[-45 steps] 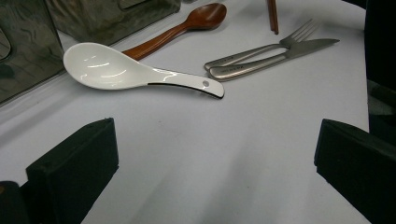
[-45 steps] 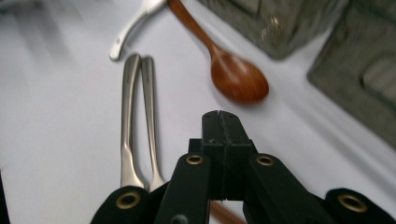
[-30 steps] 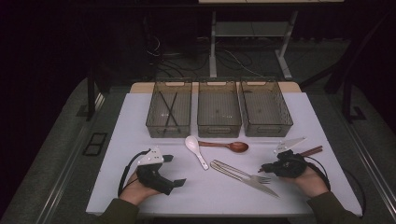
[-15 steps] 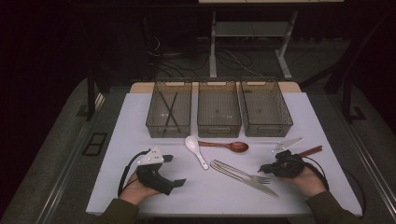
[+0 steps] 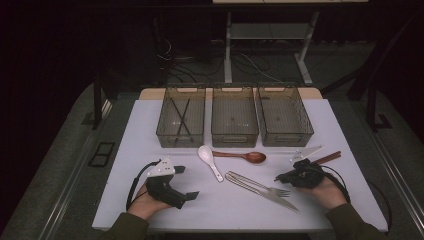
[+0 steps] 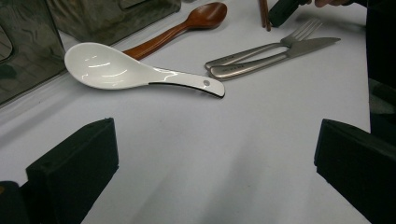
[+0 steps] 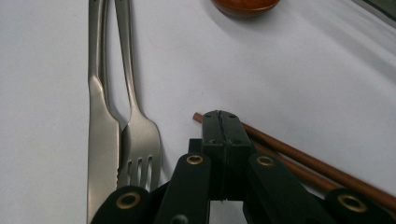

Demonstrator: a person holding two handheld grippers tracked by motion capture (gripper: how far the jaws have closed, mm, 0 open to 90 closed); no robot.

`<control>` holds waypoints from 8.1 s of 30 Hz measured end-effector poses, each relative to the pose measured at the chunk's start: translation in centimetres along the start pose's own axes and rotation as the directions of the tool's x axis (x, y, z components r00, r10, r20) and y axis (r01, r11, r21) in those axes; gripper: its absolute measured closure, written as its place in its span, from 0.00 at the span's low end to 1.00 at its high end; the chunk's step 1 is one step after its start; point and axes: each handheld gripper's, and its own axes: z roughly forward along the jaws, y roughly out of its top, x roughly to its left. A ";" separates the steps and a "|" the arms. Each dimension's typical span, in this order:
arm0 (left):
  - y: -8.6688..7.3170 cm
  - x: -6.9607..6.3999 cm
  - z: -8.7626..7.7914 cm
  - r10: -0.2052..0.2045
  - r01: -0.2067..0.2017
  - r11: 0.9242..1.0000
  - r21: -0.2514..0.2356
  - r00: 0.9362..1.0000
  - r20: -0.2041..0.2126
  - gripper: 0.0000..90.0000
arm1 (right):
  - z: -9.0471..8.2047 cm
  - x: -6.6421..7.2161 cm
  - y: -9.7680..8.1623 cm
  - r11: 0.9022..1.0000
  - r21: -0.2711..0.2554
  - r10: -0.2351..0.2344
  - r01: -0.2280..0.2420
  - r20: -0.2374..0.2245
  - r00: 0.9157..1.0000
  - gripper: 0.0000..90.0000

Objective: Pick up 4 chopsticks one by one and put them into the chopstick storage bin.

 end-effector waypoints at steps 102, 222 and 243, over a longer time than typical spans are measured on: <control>-0.1 0.0 0.3 -0.002 0.002 1.000 0.017 1.000 0.000 0.00 | 0.4 -8.1 1.8 0.990 -0.027 -0.136 0.136 0.002 0.991 0.52; 0.1 -0.3 0.2 0.009 -0.009 1.000 0.008 1.000 0.008 0.00 | -6.4 -5.8 -6.4 0.998 -0.034 -0.048 0.050 0.080 0.996 0.83; 0.0 -0.3 0.2 0.005 -0.006 1.000 0.012 1.000 0.006 0.00 | -5.8 -6.6 -6.7 0.994 -0.019 -0.110 0.111 0.044 0.993 0.94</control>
